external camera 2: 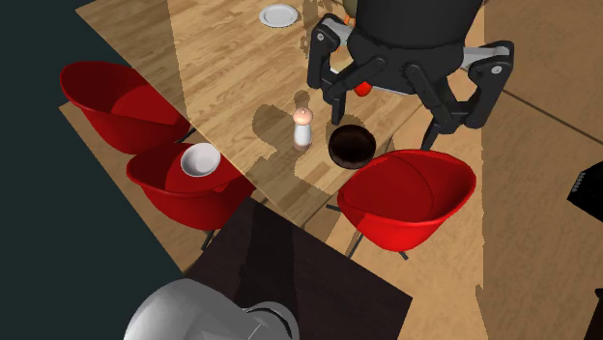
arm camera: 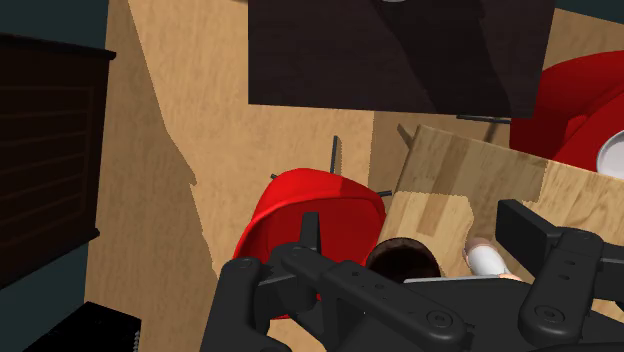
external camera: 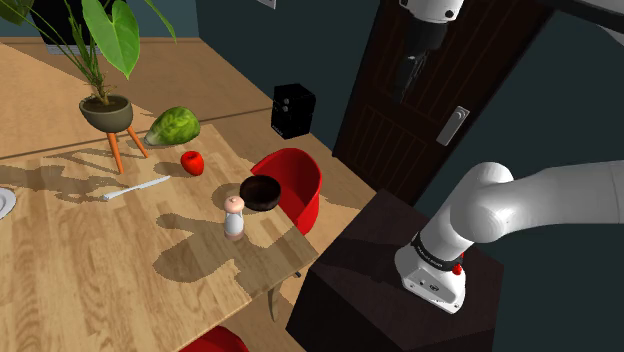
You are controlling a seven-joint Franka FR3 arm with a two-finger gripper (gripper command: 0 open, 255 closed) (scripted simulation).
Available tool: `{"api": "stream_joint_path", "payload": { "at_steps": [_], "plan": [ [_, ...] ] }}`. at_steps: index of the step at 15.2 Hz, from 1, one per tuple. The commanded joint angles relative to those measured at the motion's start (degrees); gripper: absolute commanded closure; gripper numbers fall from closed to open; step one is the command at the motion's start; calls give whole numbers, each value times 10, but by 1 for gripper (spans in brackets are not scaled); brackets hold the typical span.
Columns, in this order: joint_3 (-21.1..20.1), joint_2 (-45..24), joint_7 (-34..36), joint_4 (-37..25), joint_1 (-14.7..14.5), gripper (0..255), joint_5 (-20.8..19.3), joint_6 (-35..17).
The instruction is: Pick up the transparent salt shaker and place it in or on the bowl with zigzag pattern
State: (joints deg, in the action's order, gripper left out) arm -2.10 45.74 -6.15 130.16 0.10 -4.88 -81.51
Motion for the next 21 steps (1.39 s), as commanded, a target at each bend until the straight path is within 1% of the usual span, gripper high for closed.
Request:
{"api": "stream_joint_path", "payload": {
  "at_steps": [1,6,11,16,21],
  "plan": [
    [0,0,0,0,0,0,0,0],
    [-35,-57,33,29,-12,0,14,-76],
    [-70,-130,67,40,-21,0,21,-151],
    [-104,-218,104,33,-27,0,18,-220],
    [-136,-318,145,7,-32,0,0,-280]
  ]
}}
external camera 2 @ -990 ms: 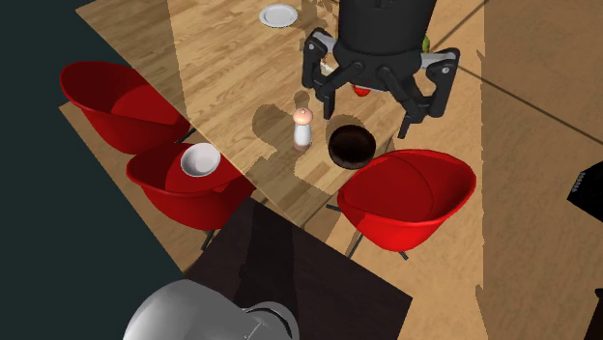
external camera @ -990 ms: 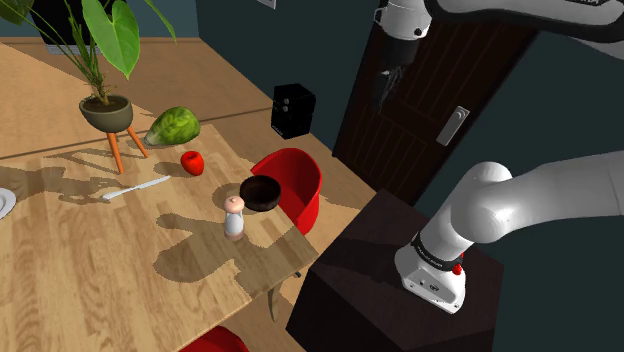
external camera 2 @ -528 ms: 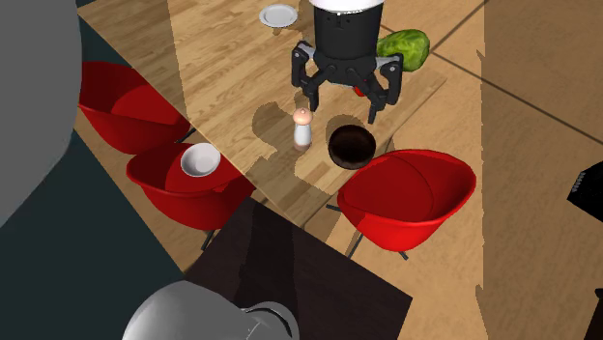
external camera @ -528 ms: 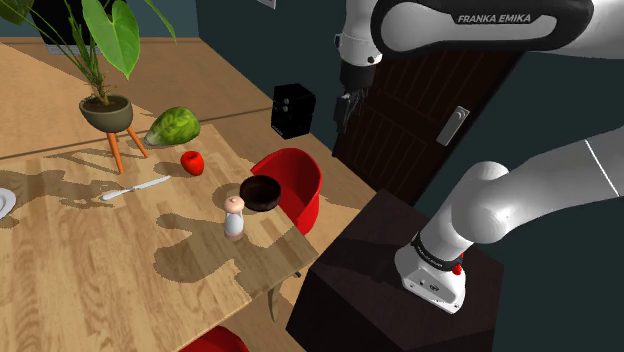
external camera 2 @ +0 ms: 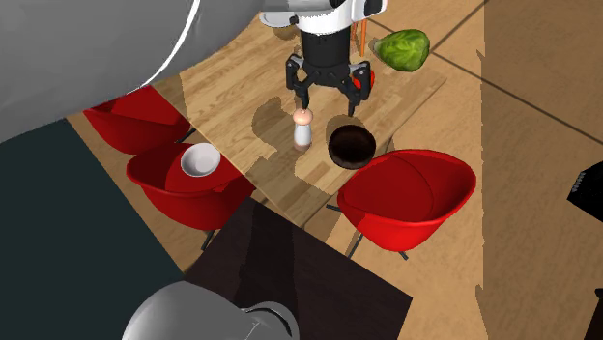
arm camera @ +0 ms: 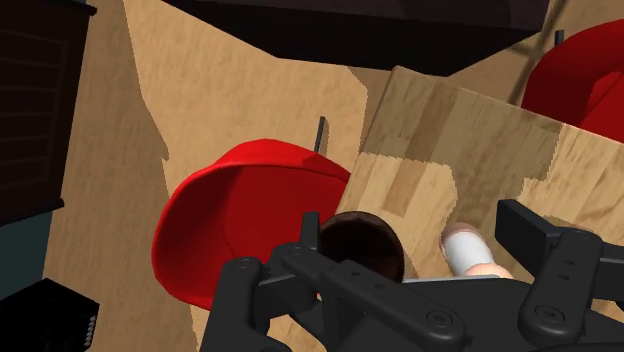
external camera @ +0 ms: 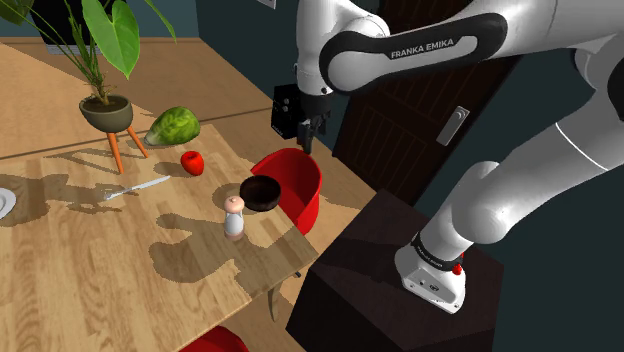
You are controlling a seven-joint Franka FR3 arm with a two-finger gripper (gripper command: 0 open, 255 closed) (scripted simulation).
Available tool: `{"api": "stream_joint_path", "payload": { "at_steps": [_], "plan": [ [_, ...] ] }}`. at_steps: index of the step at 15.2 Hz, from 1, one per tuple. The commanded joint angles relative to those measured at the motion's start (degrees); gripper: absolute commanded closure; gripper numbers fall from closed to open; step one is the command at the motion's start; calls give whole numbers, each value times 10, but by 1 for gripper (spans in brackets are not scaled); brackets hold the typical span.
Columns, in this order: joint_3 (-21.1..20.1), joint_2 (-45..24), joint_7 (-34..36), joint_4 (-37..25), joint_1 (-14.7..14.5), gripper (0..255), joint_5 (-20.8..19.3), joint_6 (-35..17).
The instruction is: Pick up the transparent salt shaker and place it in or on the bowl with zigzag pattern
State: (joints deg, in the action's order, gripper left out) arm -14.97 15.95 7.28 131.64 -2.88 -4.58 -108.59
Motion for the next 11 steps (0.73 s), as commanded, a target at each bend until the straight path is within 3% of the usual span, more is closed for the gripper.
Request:
{"api": "stream_joint_path", "payload": {
  "at_steps": [1,11],
  "plan": [
    [-13,-41,19,-15,-3,0,-9,-20],
    [-46,-266,114,-127,-29,0,-95,-88]
  ]
}}
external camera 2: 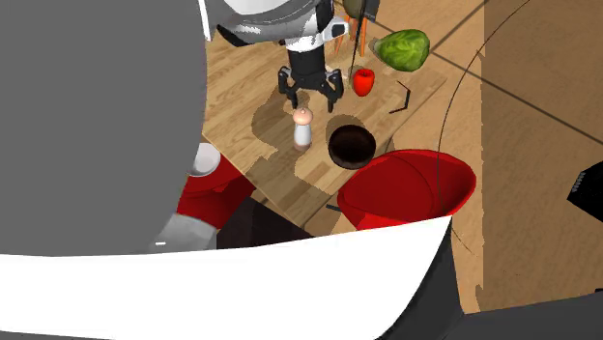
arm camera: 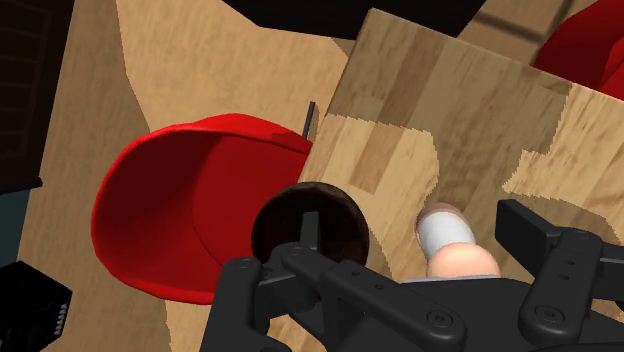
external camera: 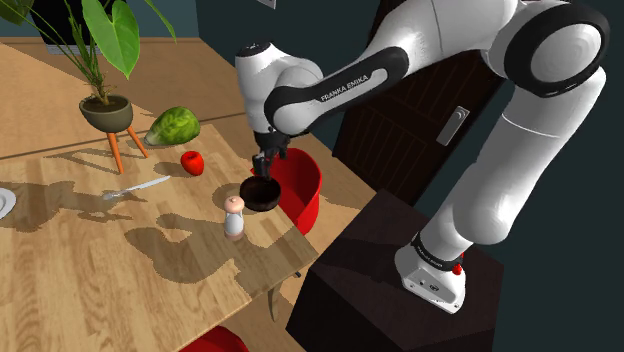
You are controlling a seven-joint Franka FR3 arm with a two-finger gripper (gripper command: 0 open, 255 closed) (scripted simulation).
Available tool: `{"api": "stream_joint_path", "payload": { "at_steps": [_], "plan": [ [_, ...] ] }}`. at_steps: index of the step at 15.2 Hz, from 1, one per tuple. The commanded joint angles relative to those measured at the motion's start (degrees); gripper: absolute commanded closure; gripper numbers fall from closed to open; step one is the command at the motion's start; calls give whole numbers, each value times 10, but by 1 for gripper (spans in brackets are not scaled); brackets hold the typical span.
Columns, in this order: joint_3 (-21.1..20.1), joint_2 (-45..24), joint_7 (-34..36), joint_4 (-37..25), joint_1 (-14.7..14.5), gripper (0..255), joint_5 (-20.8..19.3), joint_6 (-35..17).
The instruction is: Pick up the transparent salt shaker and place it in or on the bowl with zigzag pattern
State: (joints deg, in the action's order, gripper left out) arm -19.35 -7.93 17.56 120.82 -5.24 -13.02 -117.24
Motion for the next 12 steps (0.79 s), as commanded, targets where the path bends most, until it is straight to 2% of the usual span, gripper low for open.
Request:
{"api": "stream_joint_path", "payload": {
  "at_steps": [1,12],
  "plan": [
    [-2,-50,20,-34,-11,0,-21,-5],
    [21,-306,76,-252,-89,0,-103,2]
  ]
}}
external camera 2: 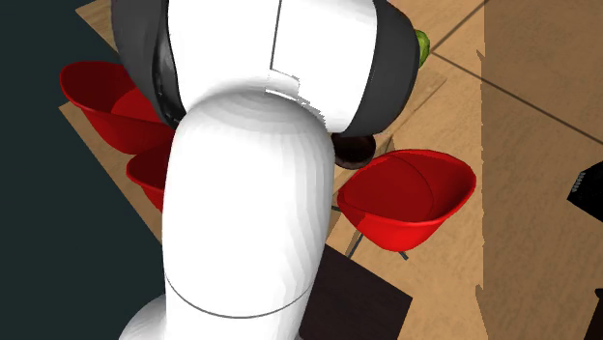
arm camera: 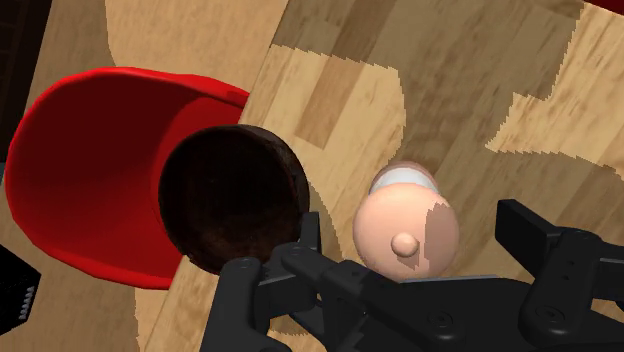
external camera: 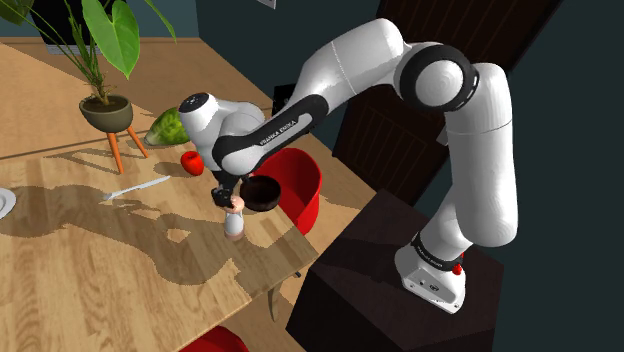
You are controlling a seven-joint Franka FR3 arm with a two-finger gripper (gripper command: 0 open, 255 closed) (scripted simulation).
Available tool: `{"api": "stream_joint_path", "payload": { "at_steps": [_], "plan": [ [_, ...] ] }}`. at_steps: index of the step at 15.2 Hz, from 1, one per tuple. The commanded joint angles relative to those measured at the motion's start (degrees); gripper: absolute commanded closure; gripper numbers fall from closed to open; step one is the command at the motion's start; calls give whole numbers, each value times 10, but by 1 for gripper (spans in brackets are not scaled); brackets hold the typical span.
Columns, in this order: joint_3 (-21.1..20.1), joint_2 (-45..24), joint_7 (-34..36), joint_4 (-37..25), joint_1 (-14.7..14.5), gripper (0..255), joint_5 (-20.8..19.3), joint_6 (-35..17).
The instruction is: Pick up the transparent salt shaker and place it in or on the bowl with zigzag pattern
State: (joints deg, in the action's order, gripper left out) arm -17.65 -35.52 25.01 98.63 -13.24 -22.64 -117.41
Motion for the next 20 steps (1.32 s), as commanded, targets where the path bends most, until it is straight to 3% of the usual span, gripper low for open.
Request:
{"api": "stream_joint_path", "payload": {
  "at_steps": [1,9,16,17,20],
  "plan": [
    [7,-49,3,-50,-15,0,-10,7],
    [17,-74,11,-30,-13,0,-24,-37],
    [17,-74,11,-30,-13,0,-24,-37],
    [17,-74,11,-30,-13,255,-24,-37],
    [17,-74,12,-30,-13,255,-24,-37]
  ]
}}
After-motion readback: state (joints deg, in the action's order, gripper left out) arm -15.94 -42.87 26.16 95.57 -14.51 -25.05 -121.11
